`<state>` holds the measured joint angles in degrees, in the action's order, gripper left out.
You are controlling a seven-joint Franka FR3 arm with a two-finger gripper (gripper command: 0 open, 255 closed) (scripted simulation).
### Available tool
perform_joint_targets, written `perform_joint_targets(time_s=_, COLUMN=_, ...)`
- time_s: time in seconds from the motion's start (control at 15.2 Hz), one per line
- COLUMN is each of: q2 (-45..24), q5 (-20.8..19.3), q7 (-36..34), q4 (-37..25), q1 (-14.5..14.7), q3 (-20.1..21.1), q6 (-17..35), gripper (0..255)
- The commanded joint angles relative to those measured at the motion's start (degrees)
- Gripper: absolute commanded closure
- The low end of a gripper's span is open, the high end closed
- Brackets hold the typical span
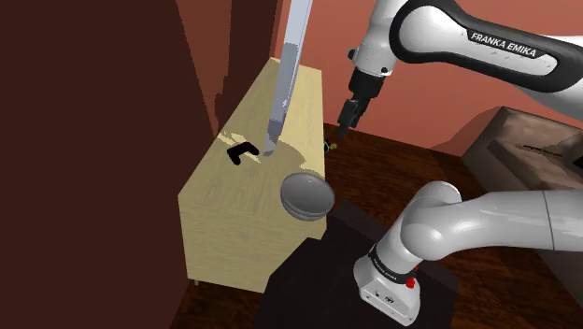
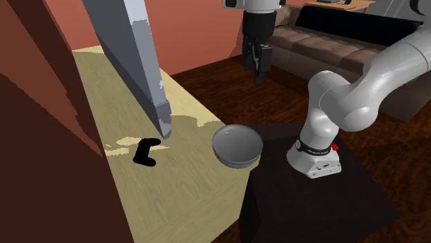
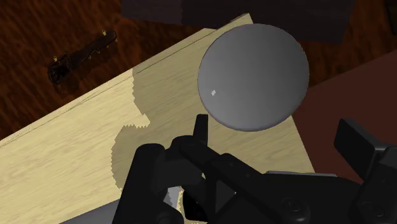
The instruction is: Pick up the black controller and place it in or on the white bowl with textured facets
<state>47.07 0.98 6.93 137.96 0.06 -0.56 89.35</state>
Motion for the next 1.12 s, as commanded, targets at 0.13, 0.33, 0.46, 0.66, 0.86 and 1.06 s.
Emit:
perform_joint_targets(time_s=0.13, q2=-3.2, q5=0.4, q7=-1.9, q4=0.4, q1=0.0, q3=1.4, q6=3.7, gripper=0)
perform_joint_targets(time_s=0.33, q2=-8.6, q5=0.8, q7=-4.8, q4=0.4, q1=-0.2, q3=3.3, q6=9.0, gripper=0)
perform_joint_targets(time_s=0.46, q2=-12.5, q5=0.8, q7=-6.8, q4=0.0, q1=-0.3, q3=4.6, q6=12.4, gripper=0)
perform_joint_targets(time_s=0.66, q2=-18.7, q5=0.5, q7=-9.8, q4=-1.3, q1=-0.6, q3=6.3, q6=17.2, gripper=0)
perform_joint_targets(time_s=0.86, q2=-25.2, q5=-0.3, q7=-13.0, q4=-3.4, q1=-1.1, q3=7.9, q6=21.4, gripper=0)
perform_joint_targets(time_s=1.06, q2=-32.0, q5=-1.6, q7=-16.4, q4=-6.3, q1=-1.5, q3=9.3, q6=25.1, gripper=0)
